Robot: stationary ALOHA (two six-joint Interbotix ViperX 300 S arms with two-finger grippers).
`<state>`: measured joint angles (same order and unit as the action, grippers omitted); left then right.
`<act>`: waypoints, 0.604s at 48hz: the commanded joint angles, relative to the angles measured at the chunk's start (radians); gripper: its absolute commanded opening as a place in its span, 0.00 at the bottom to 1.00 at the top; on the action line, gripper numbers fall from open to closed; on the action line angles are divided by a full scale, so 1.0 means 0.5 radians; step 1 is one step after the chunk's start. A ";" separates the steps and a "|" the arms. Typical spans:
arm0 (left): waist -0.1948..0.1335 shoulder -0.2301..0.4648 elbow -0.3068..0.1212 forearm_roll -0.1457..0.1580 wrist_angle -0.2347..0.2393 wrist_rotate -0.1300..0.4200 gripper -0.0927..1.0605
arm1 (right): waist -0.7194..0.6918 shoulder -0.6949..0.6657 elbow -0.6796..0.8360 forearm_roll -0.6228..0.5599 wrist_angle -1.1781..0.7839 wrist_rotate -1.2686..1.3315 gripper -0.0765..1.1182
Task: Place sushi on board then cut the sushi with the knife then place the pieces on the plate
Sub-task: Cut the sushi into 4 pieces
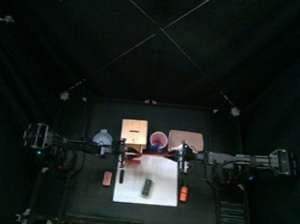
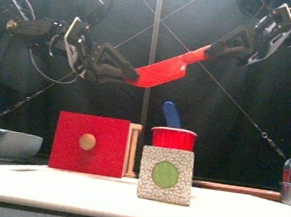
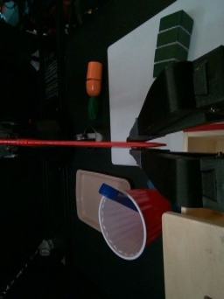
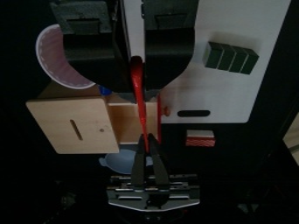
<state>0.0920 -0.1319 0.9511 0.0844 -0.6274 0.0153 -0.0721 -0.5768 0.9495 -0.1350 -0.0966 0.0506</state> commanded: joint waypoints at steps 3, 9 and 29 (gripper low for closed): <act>-0.018 -0.043 -0.040 0.015 0.089 0.006 0.53 | 0.126 0.037 0.064 0.067 0.025 0.006 0.32; -0.034 -0.043 -0.043 0.025 0.215 0.003 0.51 | 0.181 0.126 0.123 0.245 0.123 0.000 0.32; -0.236 0.061 -0.067 0.015 0.295 0.006 0.43 | 0.512 0.328 0.018 0.589 0.288 0.003 0.32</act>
<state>-0.0322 -0.1074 0.9388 0.0936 -0.4771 0.0153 0.1289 -0.4142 0.9817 0.1289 0.0276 0.0537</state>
